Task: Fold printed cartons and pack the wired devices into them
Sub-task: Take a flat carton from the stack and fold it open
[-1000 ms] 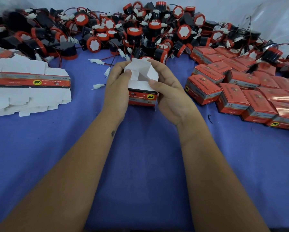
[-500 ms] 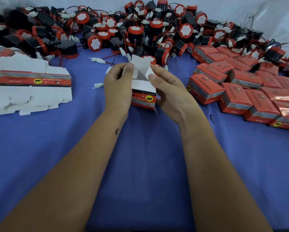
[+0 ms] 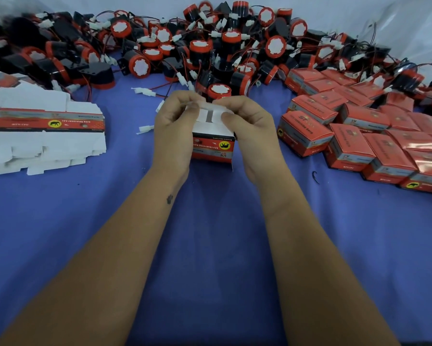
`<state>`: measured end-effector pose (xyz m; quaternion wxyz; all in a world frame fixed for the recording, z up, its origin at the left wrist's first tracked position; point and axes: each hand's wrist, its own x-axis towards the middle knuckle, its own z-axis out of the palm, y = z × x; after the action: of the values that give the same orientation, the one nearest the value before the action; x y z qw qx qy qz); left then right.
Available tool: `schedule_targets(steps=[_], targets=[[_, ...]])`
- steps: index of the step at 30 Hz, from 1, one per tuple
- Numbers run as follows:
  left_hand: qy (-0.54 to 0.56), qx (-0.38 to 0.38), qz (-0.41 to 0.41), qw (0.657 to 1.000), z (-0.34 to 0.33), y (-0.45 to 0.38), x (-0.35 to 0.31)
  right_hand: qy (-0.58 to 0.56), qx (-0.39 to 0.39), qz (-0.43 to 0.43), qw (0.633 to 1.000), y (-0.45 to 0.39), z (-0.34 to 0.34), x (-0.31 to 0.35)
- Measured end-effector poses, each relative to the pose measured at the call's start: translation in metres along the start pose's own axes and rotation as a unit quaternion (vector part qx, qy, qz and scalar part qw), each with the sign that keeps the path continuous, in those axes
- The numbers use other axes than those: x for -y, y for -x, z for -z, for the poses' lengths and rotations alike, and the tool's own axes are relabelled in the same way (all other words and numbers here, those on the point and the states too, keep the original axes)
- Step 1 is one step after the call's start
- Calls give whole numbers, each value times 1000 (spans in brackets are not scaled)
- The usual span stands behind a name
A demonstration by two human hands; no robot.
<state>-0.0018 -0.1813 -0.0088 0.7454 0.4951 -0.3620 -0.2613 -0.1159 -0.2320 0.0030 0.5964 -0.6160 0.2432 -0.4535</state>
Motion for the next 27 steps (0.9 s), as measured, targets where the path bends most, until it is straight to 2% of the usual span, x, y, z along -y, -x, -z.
schedule_targets(steps=[4, 7, 14, 20, 23, 25, 27], targets=[[43, 10, 46, 998, 2, 2, 1, -31, -21, -36, 999, 1, -1, 2], [-1, 38, 40, 999, 4, 1, 2, 36, -13, -35, 999, 3, 3, 3], [2, 61, 28, 998, 6, -1, 1, 133, -26, -29, 990, 4, 3, 9], [-3, 50, -14, 999, 6, -2, -2, 164, -49, -1, 985, 6, 2, 11], [-53, 67, -43, 995, 6, 0, -2, 185, -59, 25, 981, 6, 2, 10], [-56, 69, -62, 994, 6, 0, -2, 172, -81, 38, 981, 7, 0, 9], [-45, 62, -90, 993, 5, 0, -5, 156, -116, 14, 981, 6, -3, 9]])
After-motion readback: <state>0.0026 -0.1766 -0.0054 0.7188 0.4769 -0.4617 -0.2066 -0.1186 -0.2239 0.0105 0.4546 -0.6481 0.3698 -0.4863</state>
